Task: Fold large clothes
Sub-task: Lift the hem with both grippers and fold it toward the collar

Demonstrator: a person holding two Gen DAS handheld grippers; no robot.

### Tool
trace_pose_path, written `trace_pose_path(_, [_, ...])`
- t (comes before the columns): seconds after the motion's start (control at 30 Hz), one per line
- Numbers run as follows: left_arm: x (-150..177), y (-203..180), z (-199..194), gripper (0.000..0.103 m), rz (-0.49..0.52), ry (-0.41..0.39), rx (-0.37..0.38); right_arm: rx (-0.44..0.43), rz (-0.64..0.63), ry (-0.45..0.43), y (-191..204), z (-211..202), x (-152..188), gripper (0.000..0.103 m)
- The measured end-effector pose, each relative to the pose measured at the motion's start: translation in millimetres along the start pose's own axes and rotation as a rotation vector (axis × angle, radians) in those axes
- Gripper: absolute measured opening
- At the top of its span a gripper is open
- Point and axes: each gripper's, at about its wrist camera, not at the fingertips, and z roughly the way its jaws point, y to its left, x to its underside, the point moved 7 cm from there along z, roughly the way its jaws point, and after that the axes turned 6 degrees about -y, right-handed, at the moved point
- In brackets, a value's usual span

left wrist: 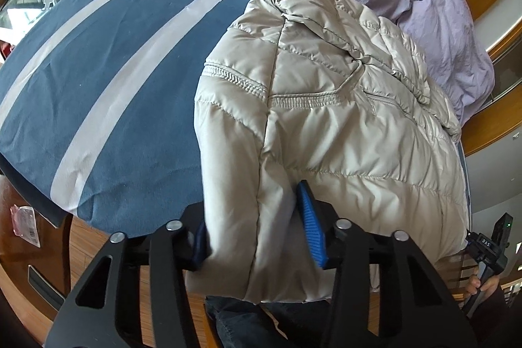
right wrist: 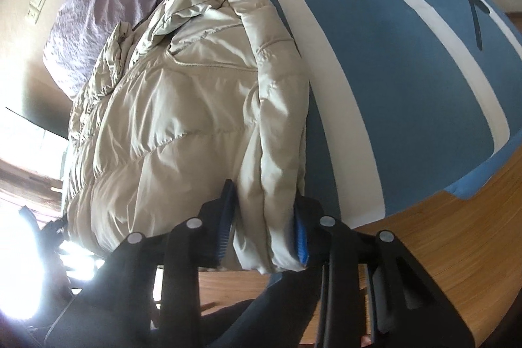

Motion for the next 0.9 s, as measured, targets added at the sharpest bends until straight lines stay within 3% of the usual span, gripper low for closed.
trace_pose_path(0.07, [0, -1, -2, 0.030, -0.005, -0.010, 0.000, -0.018, -0.003, -0.002, 4, 0, 0, 0.013])
trace_pose_path(0.1, [-2, -2, -5, 0.022, -0.006, -0.021, 0.009, -0.020, -0.010, -0.008, 7, -1, -2, 0.012])
trace_pose_path(0.2, [-12, -10, -18, 0.013, 0.001, -0.059, 0.036, -0.057, -0.010, -0.038, 16, -9, -10, 0.009])
trace_pose_path(0.5, [-73, -45, -55, 0.011, 0.045, -0.202, 0.092, -0.157, 0.001, -0.218, 57, -45, -70, 0.009])
trace_pose_path(0.9, [-165, -78, -51, 0.011, 0.063, -0.313, 0.031, -0.163, -0.040, -0.355, 91, -52, -162, 0.008])
